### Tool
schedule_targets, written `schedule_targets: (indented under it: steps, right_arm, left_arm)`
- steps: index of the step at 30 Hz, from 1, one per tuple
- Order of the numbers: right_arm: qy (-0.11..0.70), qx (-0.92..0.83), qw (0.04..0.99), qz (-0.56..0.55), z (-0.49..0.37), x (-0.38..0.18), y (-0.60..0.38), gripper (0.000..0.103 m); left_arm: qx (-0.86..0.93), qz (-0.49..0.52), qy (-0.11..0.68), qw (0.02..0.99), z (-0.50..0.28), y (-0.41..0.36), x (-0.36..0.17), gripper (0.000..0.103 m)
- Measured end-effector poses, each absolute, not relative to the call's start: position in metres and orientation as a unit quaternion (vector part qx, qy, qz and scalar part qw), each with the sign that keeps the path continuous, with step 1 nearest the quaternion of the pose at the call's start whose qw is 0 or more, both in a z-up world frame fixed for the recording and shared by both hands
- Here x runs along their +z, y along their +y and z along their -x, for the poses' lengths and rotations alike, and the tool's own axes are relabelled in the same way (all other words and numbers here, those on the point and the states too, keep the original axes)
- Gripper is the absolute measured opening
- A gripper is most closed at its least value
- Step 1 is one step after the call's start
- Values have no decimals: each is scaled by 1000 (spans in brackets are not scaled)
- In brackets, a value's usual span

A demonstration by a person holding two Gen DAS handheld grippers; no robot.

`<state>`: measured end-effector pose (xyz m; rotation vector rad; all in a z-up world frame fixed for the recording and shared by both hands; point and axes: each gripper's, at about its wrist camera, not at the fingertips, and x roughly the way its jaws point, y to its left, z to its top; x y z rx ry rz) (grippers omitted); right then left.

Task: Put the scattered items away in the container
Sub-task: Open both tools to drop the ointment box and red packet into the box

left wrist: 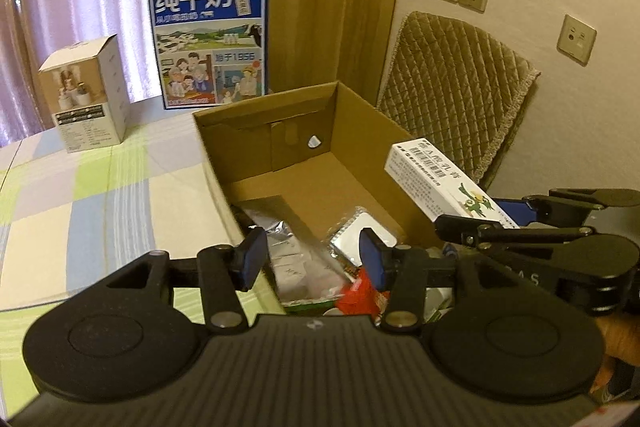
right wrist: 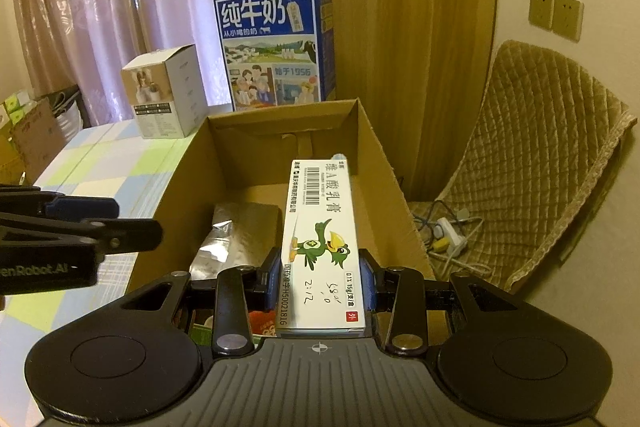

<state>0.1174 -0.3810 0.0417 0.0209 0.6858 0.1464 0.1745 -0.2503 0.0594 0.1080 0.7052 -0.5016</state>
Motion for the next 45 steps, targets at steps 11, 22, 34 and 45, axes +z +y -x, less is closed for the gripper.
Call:
schedule_targets:
  steps: [11,22,34,45]
  right_arm:
    - [334,78,939,-7,-118,46,-371,36]
    - [319,81,944,-2,-128,49,-355,77]
    - [339,89,937,-7,-107,52,-353,86]
    - [355,88,931,-12,-56,75,-359,101]
  left_arm:
    - [-224,-40,346,910,-169,-229,58,45]
    - [-207,-26,347,914,-165,-209,57,50]
    - [-182,-17,353,917,-145,-186,58,82]
    - [-164,1,349,922,-93,-175,76,102]
